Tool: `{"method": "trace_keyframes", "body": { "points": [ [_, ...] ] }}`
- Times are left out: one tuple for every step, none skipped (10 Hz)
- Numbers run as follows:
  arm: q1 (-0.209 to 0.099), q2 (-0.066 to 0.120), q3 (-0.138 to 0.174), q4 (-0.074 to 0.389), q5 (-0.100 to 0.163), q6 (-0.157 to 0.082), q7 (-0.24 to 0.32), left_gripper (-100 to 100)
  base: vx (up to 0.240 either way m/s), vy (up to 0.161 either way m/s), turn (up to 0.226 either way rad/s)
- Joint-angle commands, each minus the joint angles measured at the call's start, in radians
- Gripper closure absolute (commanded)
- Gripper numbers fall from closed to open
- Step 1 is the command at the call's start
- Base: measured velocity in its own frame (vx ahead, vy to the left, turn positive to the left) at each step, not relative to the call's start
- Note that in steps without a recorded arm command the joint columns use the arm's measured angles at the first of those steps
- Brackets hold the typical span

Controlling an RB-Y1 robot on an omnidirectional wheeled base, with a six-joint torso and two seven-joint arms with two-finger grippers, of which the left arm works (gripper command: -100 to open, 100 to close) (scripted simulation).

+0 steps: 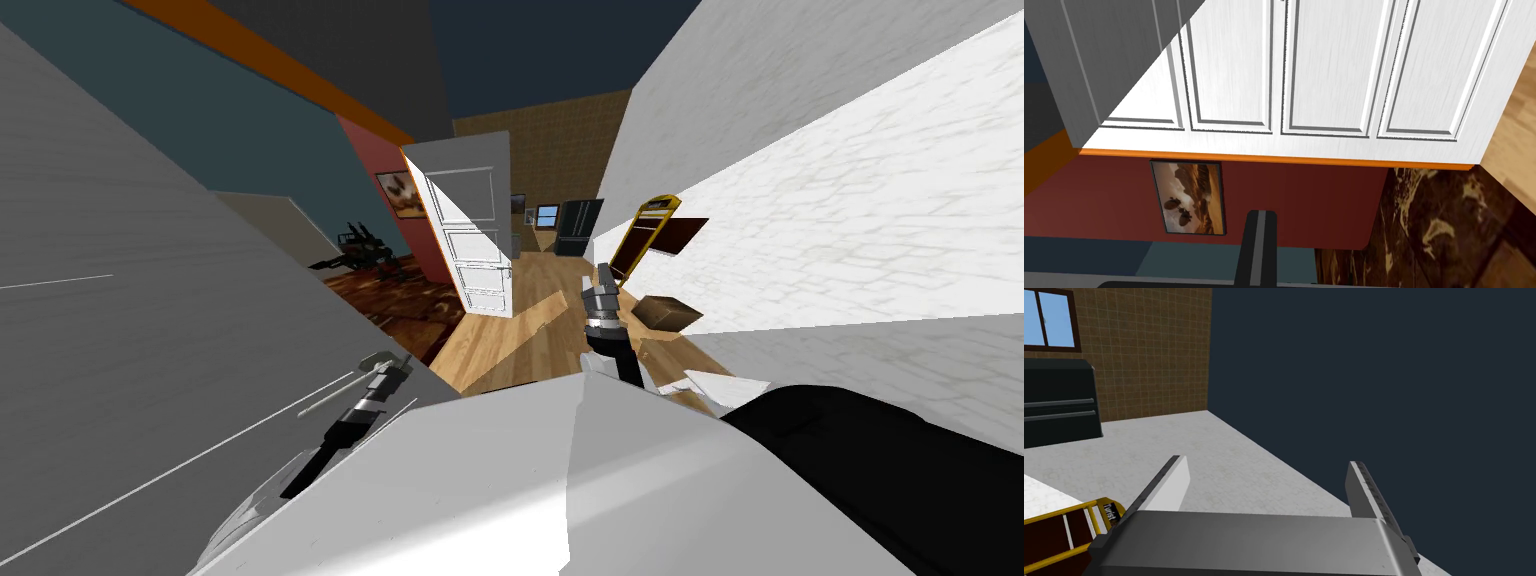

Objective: Pull the door open

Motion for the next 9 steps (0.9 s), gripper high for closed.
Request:
{"method": "trace_keyframes", "body": {
  "points": [
    [0.005, 0.004, 0.022, -0.003, 0.013, 0.02, 0.0, -100, 0.116, -0.051, 0.337],
    [0.005, 0.004, 0.036, 0.002, 0.021, 0.032, -0.001, -100, 0.154, -0.099, 0.242],
    [0.004, 0.004, 0.053, 0.007, 0.031, 0.046, -0.001, -100, 0.128, -0.128, 0.289],
    [0.004, 0.005, 0.062, 0.011, 0.036, 0.054, -0.001, -100, 0.079, -0.118, 0.252],
    [0.003, 0.005, 0.08, 0.017, 0.047, 0.07, -0.001, -100, 0.076, -0.137, 0.229],
    [0.002, 0.005, 0.09, 0.021, 0.053, 0.078, -0.001, -100, 0.044, -0.144, 0.196],
    [0.002, 0.005, 0.1, 0.024, 0.059, 0.086, -0.001, -100, 0.03, -0.124, 0.203],
    [0.002, 0.005, 0.11, 0.028, 0.064, 0.095, -0.002, -100, 0.016, -0.105, 0.164],
    [0.001, 0.006, 0.12, 0.031, 0.07, 0.103, -0.002, -100, 0.001, -0.104, 0.17]
  ]
}}
